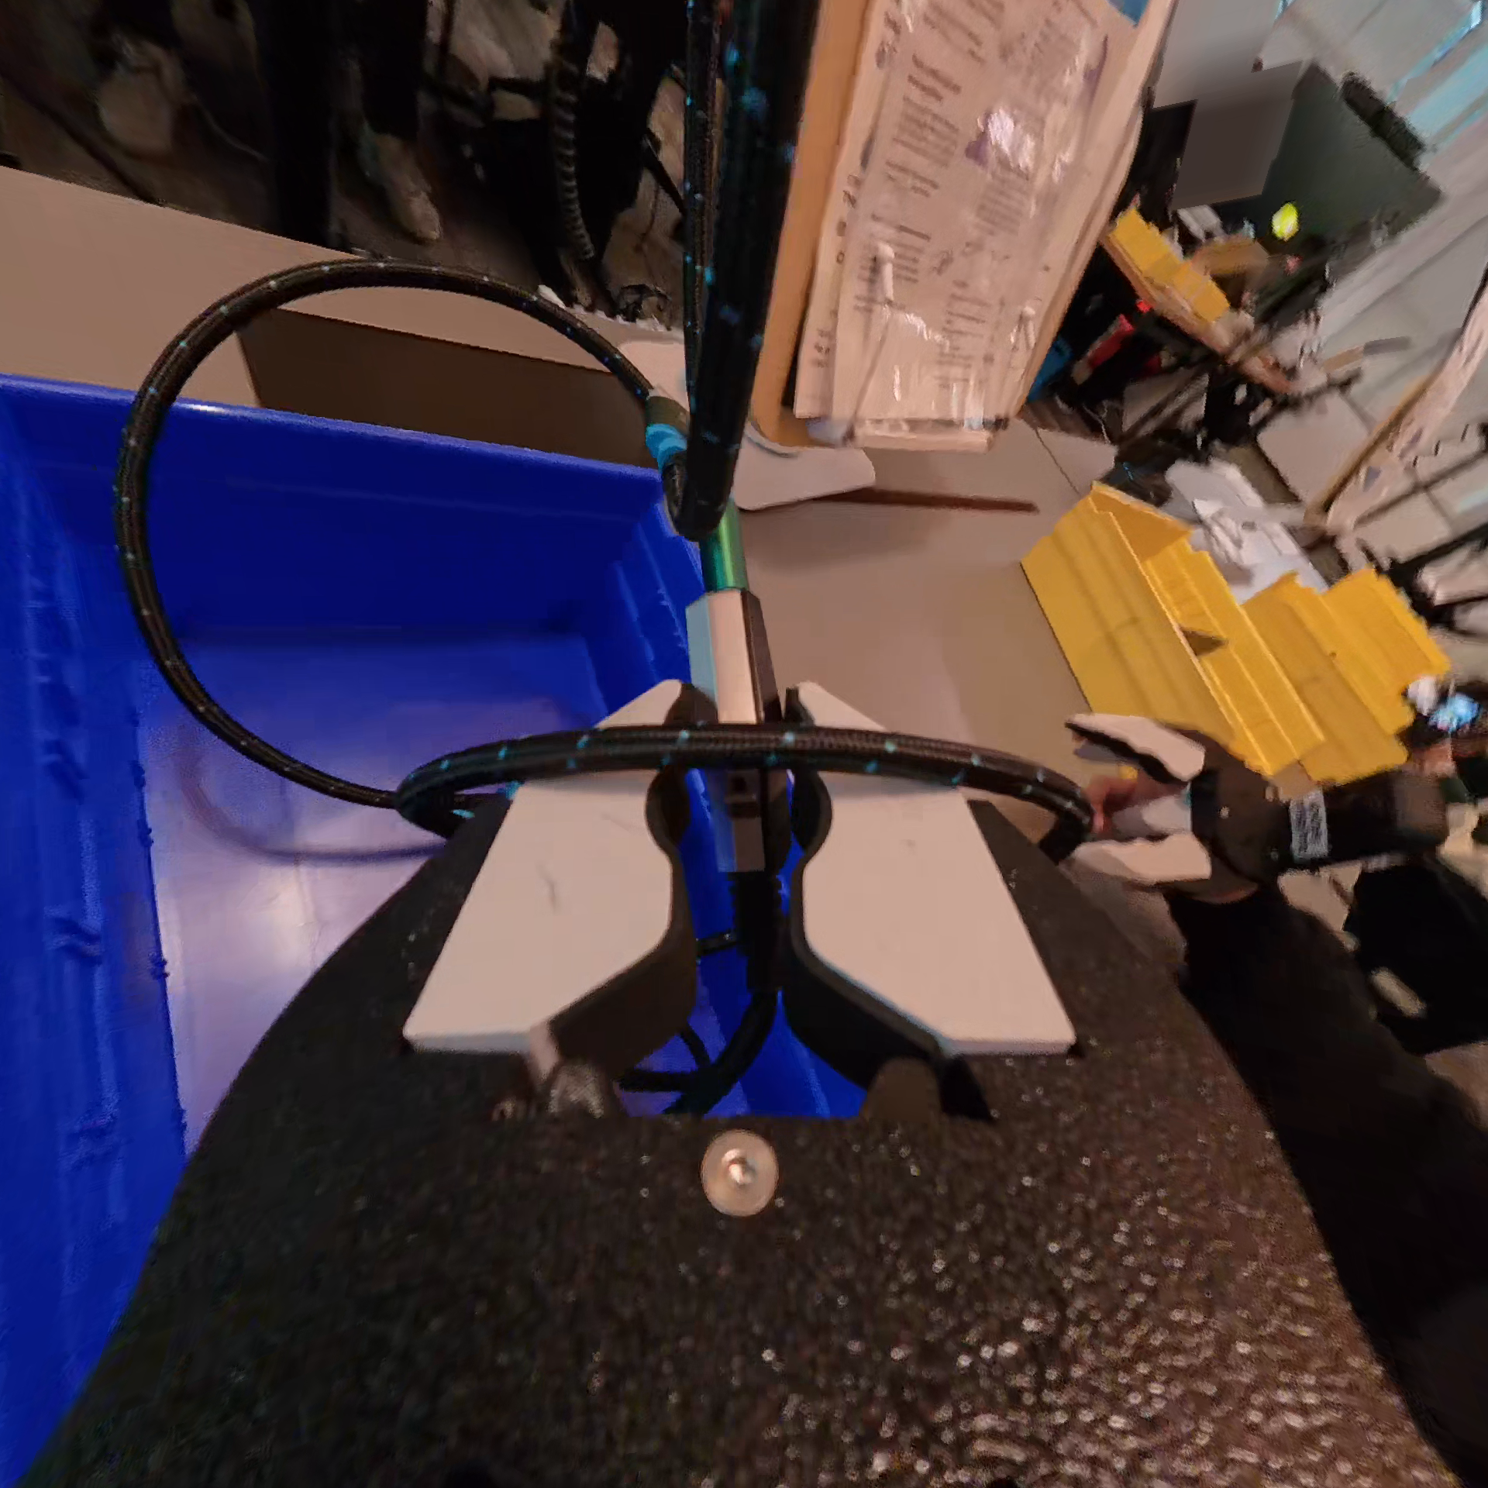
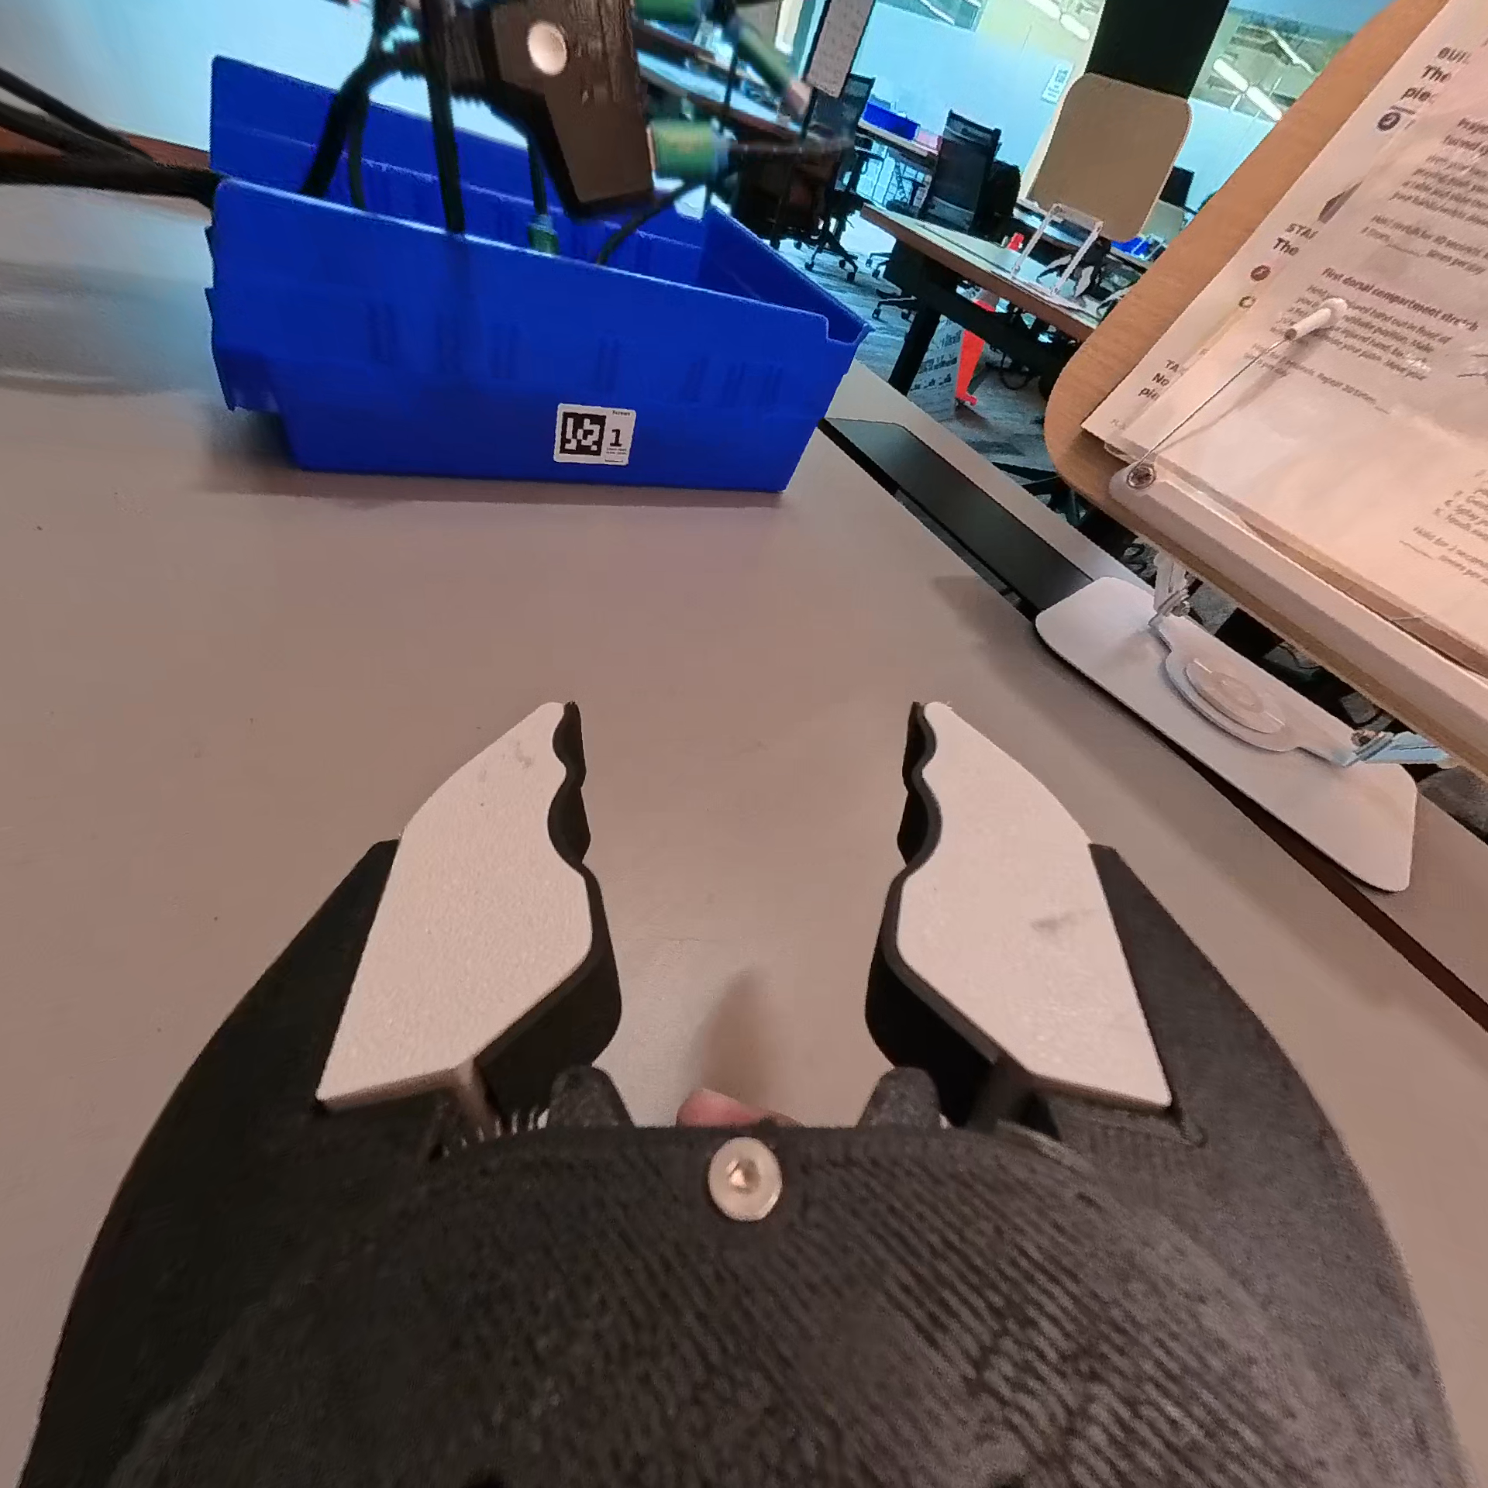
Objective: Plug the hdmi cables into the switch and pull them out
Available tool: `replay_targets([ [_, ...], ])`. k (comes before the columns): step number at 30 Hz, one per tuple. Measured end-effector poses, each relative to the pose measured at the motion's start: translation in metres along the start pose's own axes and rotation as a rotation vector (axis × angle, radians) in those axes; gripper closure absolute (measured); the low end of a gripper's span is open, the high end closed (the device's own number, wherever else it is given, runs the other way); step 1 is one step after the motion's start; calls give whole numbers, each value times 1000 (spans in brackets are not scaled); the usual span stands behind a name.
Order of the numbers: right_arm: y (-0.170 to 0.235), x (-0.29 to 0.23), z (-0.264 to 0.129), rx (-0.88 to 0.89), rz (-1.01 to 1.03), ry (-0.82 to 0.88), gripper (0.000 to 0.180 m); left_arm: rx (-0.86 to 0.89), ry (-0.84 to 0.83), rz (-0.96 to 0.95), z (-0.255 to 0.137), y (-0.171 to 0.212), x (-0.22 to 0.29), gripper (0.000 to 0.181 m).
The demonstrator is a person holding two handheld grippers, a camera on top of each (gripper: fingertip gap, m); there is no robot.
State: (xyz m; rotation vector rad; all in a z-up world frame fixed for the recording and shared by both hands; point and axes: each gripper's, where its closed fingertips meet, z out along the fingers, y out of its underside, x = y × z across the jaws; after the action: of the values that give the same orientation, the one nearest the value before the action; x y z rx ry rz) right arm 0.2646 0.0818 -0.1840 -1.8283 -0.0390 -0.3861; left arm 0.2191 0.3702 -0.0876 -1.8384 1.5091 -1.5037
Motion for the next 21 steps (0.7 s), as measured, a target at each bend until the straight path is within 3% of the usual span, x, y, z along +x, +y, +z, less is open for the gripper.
replay_targets([
  [5, -32, -5, 4, 163, 265, -95, 101, 60, 212, 151, -3, -1, 41, 161],
  [9, -91, -5, 30, 311, 522, -244, 90, 137, 333, 208, -10, -9, 63, 160],
  [12, -133, -25, 70, 326, 580, -408, 103, 149, 415, 206, -12, -10, 74, 161],
  [17, -166, -64, 147, 271, 622, -585, 126, 179, 548, 191, -18, -13, 89, 161],
  [21, -196, -77, 156, 443, 573, -671, 147, 209, 572, 191, -25, -19, 87, 160],
])
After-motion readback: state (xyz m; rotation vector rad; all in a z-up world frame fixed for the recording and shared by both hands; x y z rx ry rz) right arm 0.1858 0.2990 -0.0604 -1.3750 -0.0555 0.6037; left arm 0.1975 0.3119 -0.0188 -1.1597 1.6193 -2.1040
